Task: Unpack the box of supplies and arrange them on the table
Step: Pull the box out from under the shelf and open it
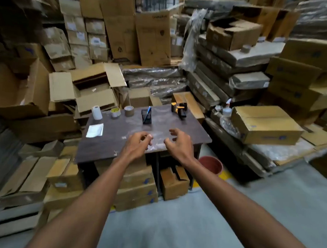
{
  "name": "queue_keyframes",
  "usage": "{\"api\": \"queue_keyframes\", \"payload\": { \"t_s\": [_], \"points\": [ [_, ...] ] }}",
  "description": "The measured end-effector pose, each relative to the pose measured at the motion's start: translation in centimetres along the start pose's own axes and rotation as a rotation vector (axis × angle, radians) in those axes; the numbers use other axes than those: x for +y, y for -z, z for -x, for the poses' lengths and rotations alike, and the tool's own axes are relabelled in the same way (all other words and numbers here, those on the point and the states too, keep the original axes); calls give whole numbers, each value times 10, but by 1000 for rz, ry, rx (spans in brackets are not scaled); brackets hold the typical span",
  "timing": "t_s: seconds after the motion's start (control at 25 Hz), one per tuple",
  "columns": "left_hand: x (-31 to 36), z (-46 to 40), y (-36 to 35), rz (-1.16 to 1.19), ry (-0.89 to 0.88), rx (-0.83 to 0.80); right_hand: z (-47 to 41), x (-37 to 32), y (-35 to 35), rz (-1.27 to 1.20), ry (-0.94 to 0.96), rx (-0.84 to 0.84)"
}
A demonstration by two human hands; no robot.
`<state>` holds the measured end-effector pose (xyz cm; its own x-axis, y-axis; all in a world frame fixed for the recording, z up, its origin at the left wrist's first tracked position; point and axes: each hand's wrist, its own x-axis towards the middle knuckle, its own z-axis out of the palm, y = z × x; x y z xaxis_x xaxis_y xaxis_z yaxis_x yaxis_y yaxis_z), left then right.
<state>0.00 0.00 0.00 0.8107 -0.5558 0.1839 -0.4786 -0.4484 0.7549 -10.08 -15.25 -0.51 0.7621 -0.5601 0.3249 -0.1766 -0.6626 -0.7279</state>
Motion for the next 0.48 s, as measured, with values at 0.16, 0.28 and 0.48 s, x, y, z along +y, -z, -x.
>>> {"api": "queue_keyframes", "payload": {
  "t_s": [0.16,0.28,0.48],
  "points": [
    [-32,4,-37,100,101,-86,13,34,-13,12,-186,-59],
    [-52,5,-70,114,142,-93,13,67,-28,-12,-276,-90],
    [-86,-9,-137,120,239,-133,-2,140,-57,-13,-409,-173]
  ]
}}
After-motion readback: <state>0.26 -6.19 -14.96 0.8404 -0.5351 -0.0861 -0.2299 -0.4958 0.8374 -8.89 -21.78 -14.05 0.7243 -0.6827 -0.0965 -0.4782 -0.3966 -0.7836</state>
